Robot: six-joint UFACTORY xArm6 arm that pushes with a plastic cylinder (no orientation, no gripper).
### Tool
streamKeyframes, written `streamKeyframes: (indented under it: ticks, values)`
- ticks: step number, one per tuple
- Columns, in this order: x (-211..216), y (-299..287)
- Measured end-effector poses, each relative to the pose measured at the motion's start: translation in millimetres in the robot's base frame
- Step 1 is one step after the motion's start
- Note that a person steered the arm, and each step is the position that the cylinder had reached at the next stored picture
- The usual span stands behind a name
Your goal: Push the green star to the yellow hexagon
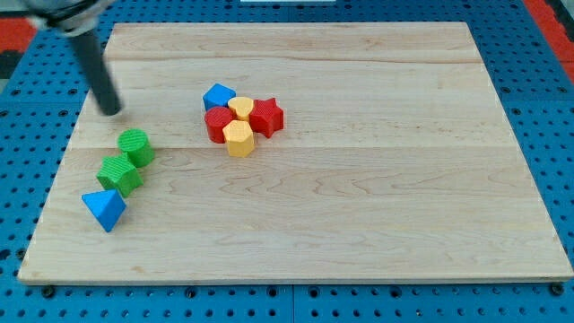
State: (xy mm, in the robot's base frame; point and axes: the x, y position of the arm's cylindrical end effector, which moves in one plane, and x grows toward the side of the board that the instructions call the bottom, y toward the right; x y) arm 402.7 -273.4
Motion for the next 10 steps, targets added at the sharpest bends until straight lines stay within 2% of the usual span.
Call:
streamKeyframes:
  ticks: [1, 3, 4, 5, 6, 7, 8, 9, 10]
  values:
    - [57, -26]
    - [117, 77]
    - [117, 112]
    - [125, 87]
    - [120, -3]
    - [98, 40]
    - [93, 114]
    - [90, 160]
    - [90, 177]
